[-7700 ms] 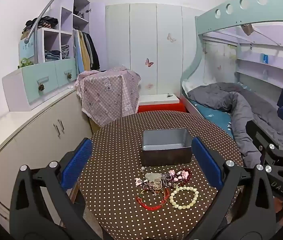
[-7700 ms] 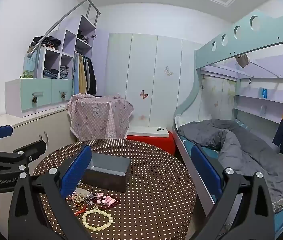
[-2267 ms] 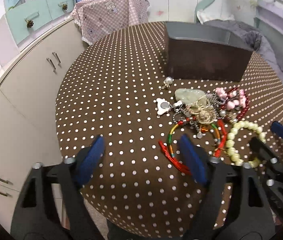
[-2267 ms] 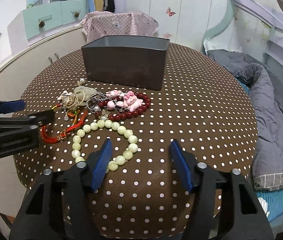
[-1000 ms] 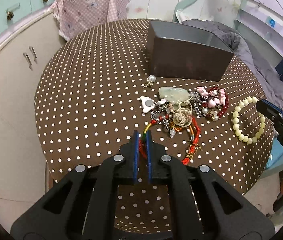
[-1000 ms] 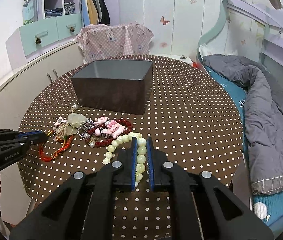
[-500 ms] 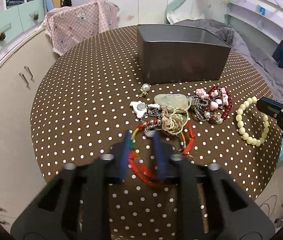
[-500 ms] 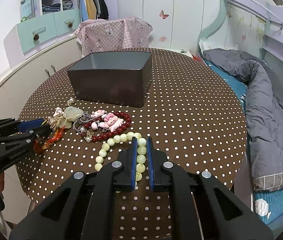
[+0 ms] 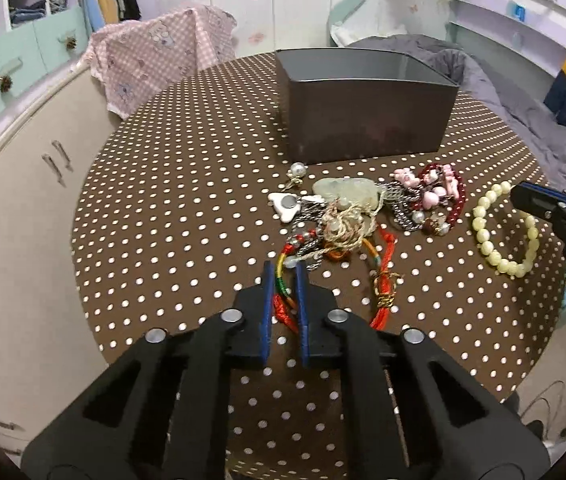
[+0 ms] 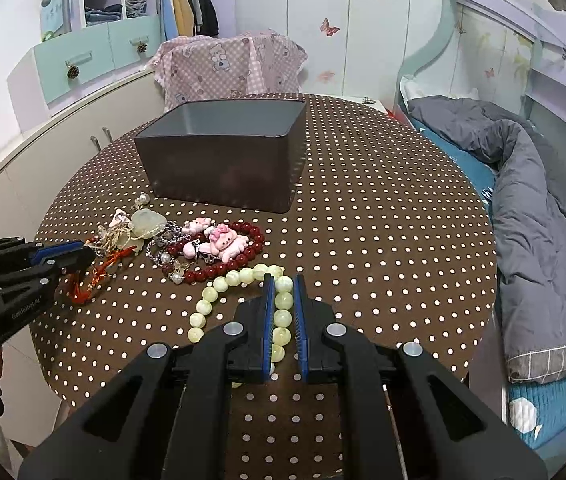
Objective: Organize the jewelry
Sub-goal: 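Grasp the cream bead bracelet with the right tool while the left tool grasps the red cord bracelet, then carry both bracelets over the open metal box with both tools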
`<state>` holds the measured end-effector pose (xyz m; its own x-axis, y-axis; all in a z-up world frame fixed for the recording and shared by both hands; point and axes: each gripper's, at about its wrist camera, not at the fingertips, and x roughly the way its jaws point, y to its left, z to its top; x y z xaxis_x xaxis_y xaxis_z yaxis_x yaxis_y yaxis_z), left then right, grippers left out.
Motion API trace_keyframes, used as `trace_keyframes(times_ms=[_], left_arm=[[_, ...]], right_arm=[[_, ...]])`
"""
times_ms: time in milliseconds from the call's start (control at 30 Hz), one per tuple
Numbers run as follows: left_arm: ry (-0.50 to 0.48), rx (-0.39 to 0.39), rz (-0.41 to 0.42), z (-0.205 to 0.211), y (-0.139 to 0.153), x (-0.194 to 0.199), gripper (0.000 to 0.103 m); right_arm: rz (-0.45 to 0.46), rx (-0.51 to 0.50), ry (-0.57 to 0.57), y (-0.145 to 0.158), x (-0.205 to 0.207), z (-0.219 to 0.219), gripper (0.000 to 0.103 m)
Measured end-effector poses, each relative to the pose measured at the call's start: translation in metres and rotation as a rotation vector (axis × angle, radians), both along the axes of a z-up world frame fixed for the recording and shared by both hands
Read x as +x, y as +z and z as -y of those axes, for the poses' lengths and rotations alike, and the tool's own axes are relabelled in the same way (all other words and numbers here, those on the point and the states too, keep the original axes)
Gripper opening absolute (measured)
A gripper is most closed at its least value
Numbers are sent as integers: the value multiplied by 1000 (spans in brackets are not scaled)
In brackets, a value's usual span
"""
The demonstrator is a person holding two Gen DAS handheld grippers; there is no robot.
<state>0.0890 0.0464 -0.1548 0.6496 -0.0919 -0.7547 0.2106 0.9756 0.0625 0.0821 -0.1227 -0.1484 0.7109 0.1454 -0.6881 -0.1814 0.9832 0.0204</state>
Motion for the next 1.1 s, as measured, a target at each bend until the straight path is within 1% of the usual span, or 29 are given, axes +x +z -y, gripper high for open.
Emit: trace_keyframes(times_ms=[100,167,200,233,267,300,367,433,500,667,833,900,1100], left_arm=[[17,-18,-6,-5,0,-1,22],[34,-24,-9,-10,-1,0,31],[35,-28,-9,-11,-1,0,31],[29,-28,-8,-12,-2,0,30],[22,-24,-6,-13,-2,1,26],[17,-23,-4,-11,-2,1,11],[17,-11,3,-9,-2,3,7],[16,-13,5,-9,-1,5,6],[22,-38,1,-11,1,8,5],[21,-62,24,-16,10,10,5],[20,-86,66,-19,26,12,5],[14,-95,89,-18,34,12,1],[-15,-110,152,-16,55,11,2]], right_arm=[[-3,-2,2,0,0,-2,8],[-5,-1,3,0,0,-2,8],[-6,-1,3,-1,-1,-2,8],[-7,-1,2,-1,-1,-2,8],[-8,-1,3,-1,-1,-2,8],[-9,-1,4,-1,-1,-3,8],[-9,-1,4,0,0,-2,8],[-8,0,8,0,0,-3,8],[-4,1,11,1,-1,-3,8],[8,2,8,6,1,-2,8],[32,1,5,14,2,1,8],[46,1,6,18,3,1,8],[91,-1,6,33,6,5,8]])
